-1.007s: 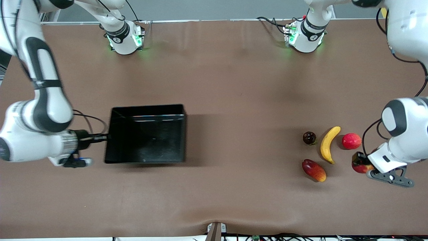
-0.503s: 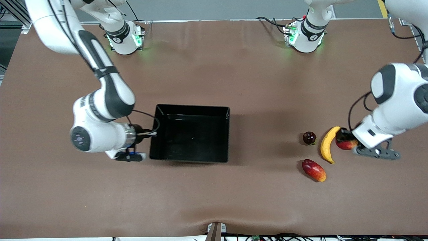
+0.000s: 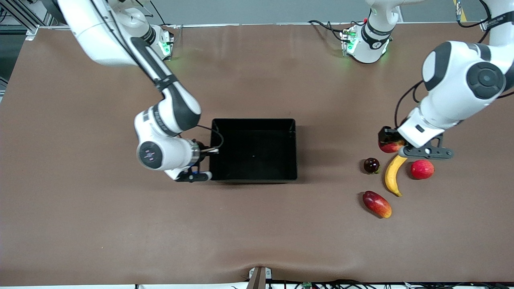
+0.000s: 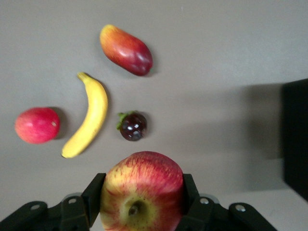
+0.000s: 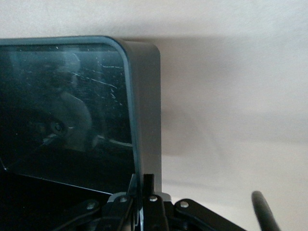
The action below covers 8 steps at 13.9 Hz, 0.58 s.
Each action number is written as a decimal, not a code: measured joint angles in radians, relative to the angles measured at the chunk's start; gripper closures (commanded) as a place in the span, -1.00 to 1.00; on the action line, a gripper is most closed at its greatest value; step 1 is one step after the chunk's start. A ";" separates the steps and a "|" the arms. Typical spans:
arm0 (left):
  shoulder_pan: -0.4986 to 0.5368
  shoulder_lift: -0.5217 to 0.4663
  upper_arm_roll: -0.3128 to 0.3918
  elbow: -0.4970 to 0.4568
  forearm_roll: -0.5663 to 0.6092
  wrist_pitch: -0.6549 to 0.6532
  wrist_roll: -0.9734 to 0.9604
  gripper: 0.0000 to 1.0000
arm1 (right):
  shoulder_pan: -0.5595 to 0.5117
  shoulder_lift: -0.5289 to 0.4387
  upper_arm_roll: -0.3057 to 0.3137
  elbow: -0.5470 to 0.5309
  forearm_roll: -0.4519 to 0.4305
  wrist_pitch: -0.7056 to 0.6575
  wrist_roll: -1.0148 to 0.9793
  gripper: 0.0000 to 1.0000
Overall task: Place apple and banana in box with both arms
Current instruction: 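Drag the box with the right gripper while the left gripper lifts the apple, then carry the apple over the box with the left gripper while the right gripper withdraws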
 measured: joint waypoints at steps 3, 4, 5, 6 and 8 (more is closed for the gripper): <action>-0.002 0.002 -0.089 -0.021 -0.002 0.008 -0.126 1.00 | 0.033 0.025 -0.001 -0.007 0.000 0.058 0.066 0.97; -0.004 0.006 -0.122 -0.026 -0.002 0.018 -0.179 1.00 | 0.036 0.034 -0.001 -0.008 0.000 0.078 0.078 0.05; -0.007 0.011 -0.155 -0.033 -0.002 0.039 -0.232 1.00 | 0.040 0.044 -0.001 -0.008 0.000 0.097 0.084 -0.99; -0.014 0.018 -0.185 -0.047 -0.002 0.076 -0.291 1.00 | 0.044 0.050 -0.002 -0.006 0.001 0.108 0.087 -1.00; -0.056 0.039 -0.214 -0.083 -0.002 0.176 -0.398 1.00 | 0.043 0.048 -0.007 0.009 0.001 0.106 0.089 -1.00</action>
